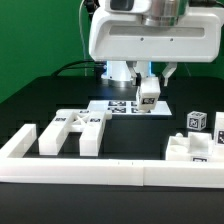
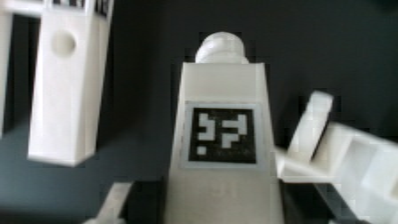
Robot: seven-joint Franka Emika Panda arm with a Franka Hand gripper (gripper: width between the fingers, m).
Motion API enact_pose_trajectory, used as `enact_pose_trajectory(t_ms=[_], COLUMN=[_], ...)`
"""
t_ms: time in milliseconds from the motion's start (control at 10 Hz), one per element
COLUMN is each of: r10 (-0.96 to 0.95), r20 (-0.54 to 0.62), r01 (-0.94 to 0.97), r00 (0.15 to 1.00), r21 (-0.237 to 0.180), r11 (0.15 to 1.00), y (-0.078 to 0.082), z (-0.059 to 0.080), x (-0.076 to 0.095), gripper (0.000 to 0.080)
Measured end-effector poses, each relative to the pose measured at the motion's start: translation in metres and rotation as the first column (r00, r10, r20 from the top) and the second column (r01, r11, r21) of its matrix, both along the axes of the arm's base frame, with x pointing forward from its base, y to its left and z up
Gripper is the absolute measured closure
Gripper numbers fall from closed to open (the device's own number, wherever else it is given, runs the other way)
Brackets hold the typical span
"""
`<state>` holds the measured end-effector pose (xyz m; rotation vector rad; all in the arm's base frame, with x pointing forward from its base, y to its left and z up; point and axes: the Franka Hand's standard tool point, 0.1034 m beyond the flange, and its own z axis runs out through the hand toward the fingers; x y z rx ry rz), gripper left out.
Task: Assemble chair
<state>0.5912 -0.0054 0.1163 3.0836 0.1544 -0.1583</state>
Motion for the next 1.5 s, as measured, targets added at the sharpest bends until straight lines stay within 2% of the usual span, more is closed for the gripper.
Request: enact_pose_trajectory(t_ms=[100,200,300,500,600,700,800,1000,1200,1300,1500], r10=[0.003,0.003,0.002,0.01,0.019,0.025,0.02,0.022,0.033,0.046,0.058], r20=[0.055,0.098,0.198,0.31,0.417,0.474,0.449,0.455,0.465,0.471,0.47], r01=[-0.004,-0.004,-0.004,-0.013,-0.02,-0.024,-0.02,-0.027,-0.044,-0.057,-0.068], r00=[0.998,0.995,0.98,0.951,0.908,0.88,0.893,0.89,0.884,0.881,0.881], r21=[0.004,0.007,0.008,0.006,-0.002,-0.009,-0.004,0.004,0.012,0.01,0.004], r11=[1.0,1.0,1.0,1.0,1.0,1.0,1.0,1.0,0.999,0.998,0.998], y=[0.002,0.002,0.001,0.003,0.001,-0.001,0.001,0.016,0.034,0.038,0.036], z=[0.002,0.008,0.016,0.025,0.026,0.021,0.018,0.013,0.007,0.008,0.008], x=[-0.001,0.008,0.022,0.037,0.044,0.039,0.037,0.045,0.062,0.068,0.067], gripper=[0.0505,0.0505,0.0505,0.0505,0.0505,0.0505,0.0505,0.0505,0.0505,0.0505,0.0505])
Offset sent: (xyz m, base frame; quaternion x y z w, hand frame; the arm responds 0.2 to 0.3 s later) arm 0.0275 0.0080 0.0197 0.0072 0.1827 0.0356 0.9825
